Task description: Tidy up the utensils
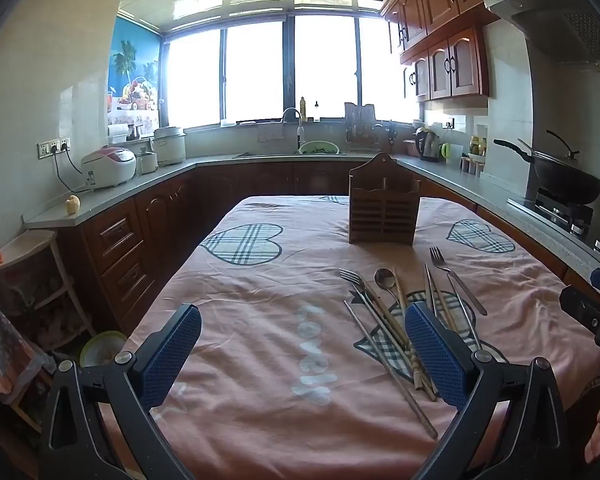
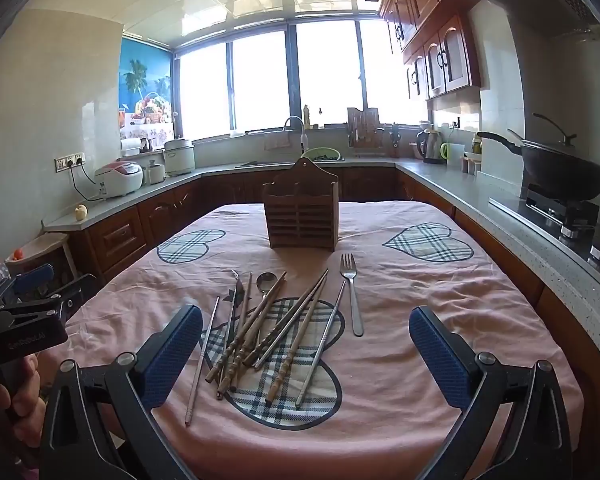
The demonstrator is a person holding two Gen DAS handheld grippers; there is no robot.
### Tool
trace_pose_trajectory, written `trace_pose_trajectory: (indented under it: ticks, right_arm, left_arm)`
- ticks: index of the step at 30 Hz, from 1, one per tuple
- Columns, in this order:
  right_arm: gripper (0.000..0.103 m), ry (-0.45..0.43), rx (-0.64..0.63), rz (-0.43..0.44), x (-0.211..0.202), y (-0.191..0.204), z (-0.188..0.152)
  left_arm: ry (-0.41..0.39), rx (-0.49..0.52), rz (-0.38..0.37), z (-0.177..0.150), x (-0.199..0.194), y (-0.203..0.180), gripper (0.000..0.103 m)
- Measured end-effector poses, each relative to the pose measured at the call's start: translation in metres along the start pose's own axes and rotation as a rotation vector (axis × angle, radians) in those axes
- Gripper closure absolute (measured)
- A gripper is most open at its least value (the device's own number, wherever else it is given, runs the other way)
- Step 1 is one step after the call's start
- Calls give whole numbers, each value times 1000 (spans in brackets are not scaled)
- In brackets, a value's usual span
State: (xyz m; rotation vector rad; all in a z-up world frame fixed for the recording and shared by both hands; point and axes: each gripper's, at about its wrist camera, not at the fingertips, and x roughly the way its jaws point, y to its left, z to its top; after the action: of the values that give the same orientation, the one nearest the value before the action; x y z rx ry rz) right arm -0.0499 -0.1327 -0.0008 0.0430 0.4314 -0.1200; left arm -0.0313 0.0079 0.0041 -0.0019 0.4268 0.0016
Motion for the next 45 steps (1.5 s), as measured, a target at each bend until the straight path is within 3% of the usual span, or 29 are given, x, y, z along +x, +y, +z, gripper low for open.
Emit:
trace_pose_trajectory:
  ticks: [31, 40, 45]
  right_arm:
    - [0, 6, 5, 11, 4, 1, 3]
    - [0, 30, 39, 14, 14, -10, 5]
    - [0, 90, 58, 28, 34, -18, 11]
  left_arm:
    - [4, -1, 1, -5, 2, -4, 1]
    - [83, -34, -43, 5, 26, 3, 1]
    - [150, -40, -86, 22, 53, 7, 1]
